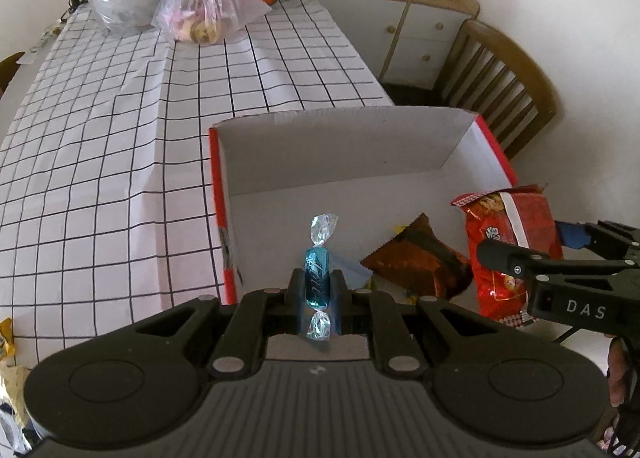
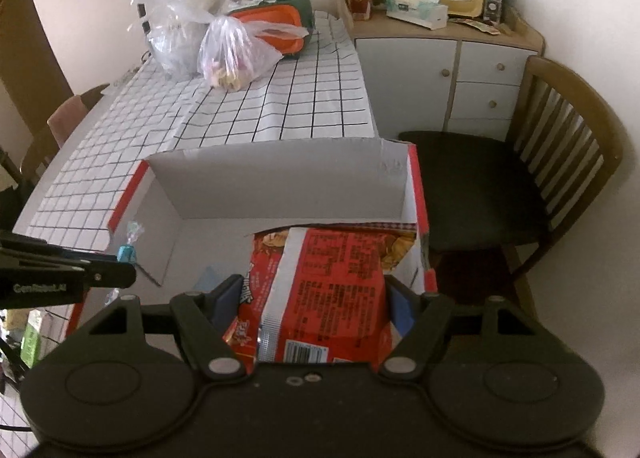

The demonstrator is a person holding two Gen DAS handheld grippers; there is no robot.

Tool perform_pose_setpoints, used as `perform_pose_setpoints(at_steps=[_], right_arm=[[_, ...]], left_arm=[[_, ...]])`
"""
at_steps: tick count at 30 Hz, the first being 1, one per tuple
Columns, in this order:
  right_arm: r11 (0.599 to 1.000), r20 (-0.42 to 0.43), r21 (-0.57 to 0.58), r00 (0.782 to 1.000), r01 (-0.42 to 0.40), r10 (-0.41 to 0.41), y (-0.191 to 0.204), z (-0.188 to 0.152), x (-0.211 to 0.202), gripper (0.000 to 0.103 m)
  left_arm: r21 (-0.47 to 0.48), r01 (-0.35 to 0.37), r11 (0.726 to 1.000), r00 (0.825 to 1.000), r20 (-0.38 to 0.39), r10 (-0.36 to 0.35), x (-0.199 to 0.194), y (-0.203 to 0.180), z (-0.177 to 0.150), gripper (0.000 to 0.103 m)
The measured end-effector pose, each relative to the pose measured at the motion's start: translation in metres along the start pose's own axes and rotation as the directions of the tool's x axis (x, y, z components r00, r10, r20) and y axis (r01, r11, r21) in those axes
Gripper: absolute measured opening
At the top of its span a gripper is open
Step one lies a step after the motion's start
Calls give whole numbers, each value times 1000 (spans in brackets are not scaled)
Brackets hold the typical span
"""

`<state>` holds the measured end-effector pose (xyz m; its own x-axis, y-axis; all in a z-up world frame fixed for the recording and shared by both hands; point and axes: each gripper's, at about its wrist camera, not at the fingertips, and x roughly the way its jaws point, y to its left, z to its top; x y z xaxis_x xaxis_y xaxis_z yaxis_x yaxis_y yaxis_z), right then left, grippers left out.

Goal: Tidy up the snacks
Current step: 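Carry the red chip bag and teal candy over the box with both grippers, then open the right gripper over the box while the left releases the teal candy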

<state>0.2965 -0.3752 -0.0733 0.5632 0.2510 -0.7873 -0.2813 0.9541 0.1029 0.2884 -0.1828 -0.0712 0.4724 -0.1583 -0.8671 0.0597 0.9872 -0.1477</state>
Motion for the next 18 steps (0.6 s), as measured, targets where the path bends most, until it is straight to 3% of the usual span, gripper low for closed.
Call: perform_pose_setpoints(at_steps=[12, 18], right_arm=[[987, -90, -153, 996, -40, 26, 17, 13, 52, 73], [987, -117, -158, 993, -32, 13, 15, 14, 65, 73]], left_arm=[[41, -54, 998, 991, -117, 58, 57, -9, 21, 13], [71, -71, 995, 974, -211, 85, 83, -11, 23, 13]])
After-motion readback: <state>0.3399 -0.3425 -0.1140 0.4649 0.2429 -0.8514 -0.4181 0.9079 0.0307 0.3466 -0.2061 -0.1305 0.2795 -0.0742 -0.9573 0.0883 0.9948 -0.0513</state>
